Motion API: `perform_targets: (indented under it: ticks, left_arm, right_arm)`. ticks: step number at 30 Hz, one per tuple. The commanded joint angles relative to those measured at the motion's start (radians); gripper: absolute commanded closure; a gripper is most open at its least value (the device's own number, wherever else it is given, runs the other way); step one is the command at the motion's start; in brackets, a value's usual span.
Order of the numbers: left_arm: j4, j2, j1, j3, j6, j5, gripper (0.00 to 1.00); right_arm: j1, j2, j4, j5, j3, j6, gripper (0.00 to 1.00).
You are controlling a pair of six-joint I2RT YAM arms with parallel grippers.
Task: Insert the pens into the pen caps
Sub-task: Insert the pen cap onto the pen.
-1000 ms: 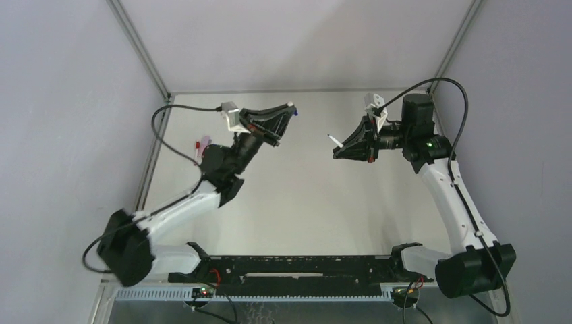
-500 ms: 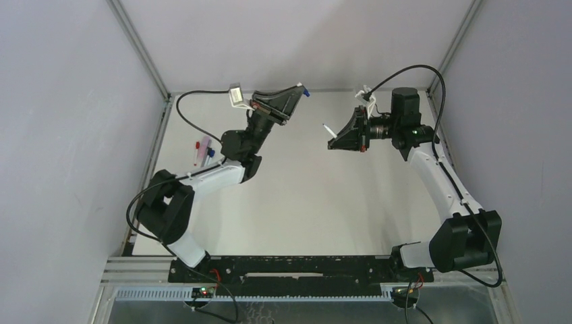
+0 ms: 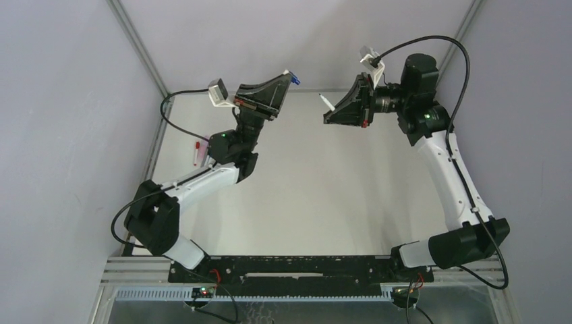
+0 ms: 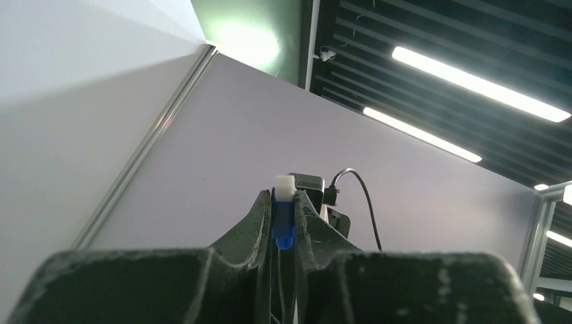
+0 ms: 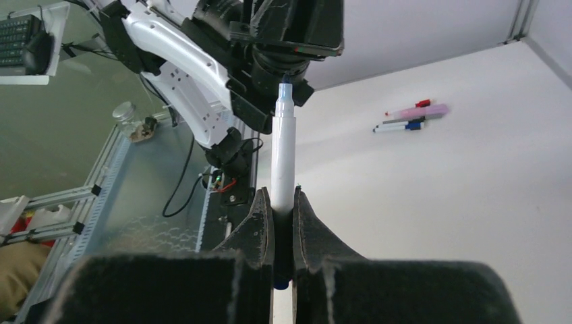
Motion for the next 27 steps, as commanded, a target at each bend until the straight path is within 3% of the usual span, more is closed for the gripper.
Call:
perform_targets:
  ticks: [1, 11, 27]
  left_arm:
    - [0.034, -0.044, -0.017, -0.039, -0.001, -0.006, 1.0]
    - [0.034, -0.043, -0.068, -0.033, 0.019, 0.06, 1.0]
    - [0.034, -0.016, -0.082, -0.015, 0.022, 0.076, 1.0]
  right_arm:
    - [0.01, -0.04, -0.108, -0.009, -0.001, -0.029, 1.0]
    - [0.045, -0.045, -0.14, -0.017, -0.01, -0.081, 1.0]
    - [0.048, -0.038, -0.106, -0.01, 0.01, -0.03, 1.0]
